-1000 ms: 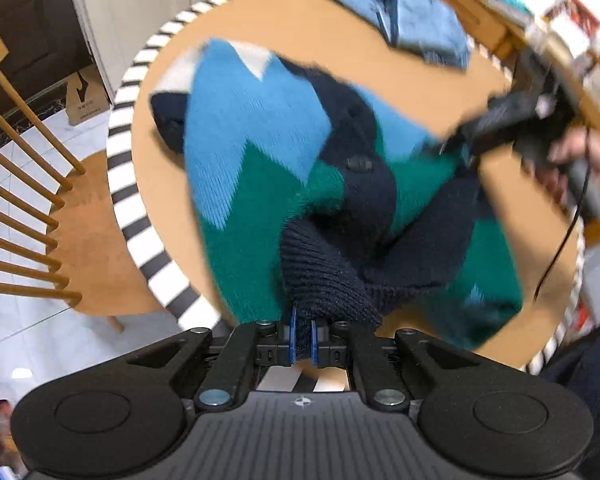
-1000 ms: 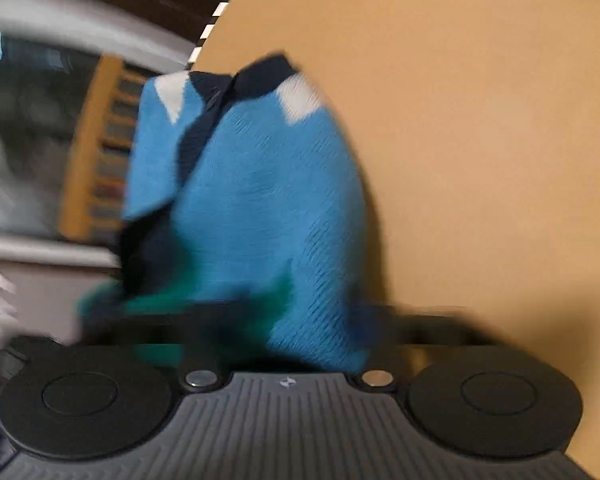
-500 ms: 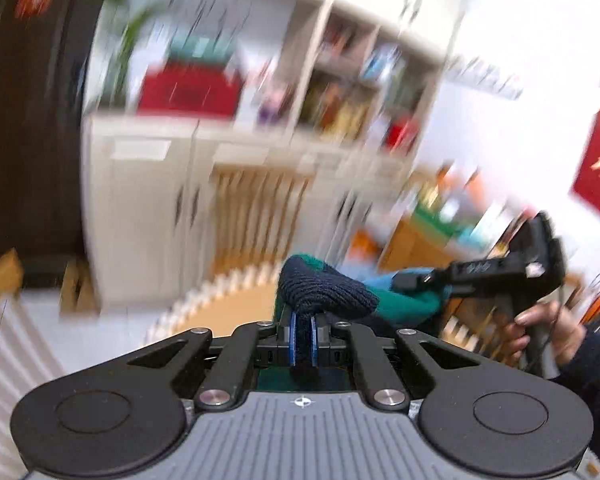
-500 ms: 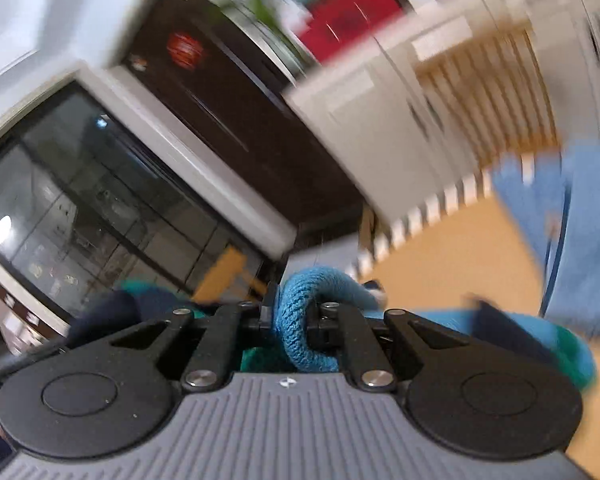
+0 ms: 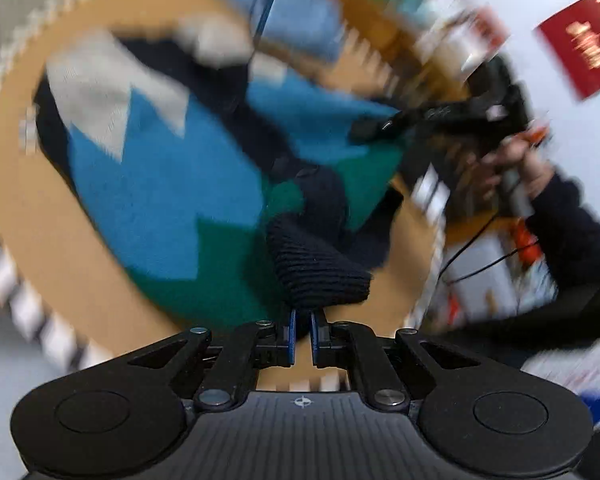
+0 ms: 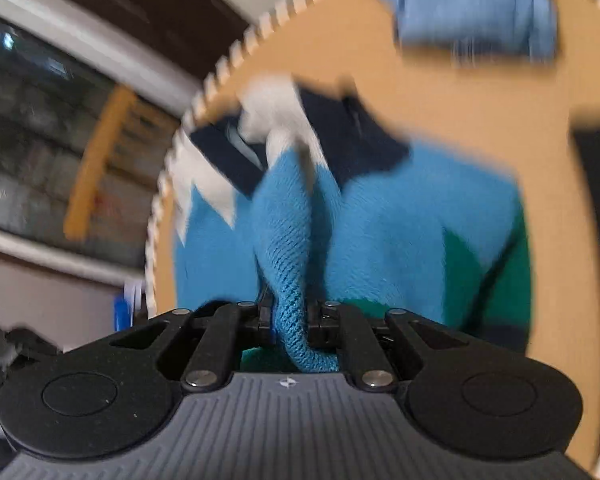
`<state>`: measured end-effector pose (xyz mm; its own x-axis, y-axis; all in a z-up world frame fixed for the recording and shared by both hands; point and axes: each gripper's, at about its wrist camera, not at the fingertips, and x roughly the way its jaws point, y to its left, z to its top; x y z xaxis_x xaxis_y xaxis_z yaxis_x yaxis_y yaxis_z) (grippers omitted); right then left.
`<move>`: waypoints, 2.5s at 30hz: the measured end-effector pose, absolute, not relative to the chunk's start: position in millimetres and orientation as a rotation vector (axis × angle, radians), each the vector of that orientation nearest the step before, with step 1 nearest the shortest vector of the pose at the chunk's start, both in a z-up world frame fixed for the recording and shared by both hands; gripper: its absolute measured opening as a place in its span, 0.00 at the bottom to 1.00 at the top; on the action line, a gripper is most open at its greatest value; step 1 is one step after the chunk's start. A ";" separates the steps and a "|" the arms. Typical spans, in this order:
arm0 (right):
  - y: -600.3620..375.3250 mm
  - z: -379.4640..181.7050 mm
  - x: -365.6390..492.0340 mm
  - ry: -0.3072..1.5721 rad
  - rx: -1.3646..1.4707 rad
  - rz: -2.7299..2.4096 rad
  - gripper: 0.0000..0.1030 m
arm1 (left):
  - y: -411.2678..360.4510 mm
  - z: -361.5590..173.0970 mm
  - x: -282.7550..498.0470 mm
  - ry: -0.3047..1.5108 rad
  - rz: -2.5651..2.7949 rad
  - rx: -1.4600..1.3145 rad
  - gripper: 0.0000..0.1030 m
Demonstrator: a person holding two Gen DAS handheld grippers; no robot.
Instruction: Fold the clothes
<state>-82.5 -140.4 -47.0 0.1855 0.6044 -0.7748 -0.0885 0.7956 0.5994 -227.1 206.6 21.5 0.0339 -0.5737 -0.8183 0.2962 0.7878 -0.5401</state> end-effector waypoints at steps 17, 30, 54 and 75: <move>-84.3 18.9 -36.8 0.927 -0.205 0.510 0.49 | 206.0 36.3 -96.9 0.852 -0.245 0.204 0.33; -1.3 -71.3 -2.6 0.907 -0.999 0.642 0.44 | 186.8 -62.8 -55.2 0.961 -0.267 0.085 0.33; -88.5 -0.8 160.5 0.817 -0.181 0.398 0.06 | 218.9 -88.4 -52.4 1.021 -0.341 -0.040 0.34; -145.2 8.4 154.8 0.822 -0.137 0.214 0.63 | 375.2 -107.7 28.1 1.065 -0.169 -0.627 0.58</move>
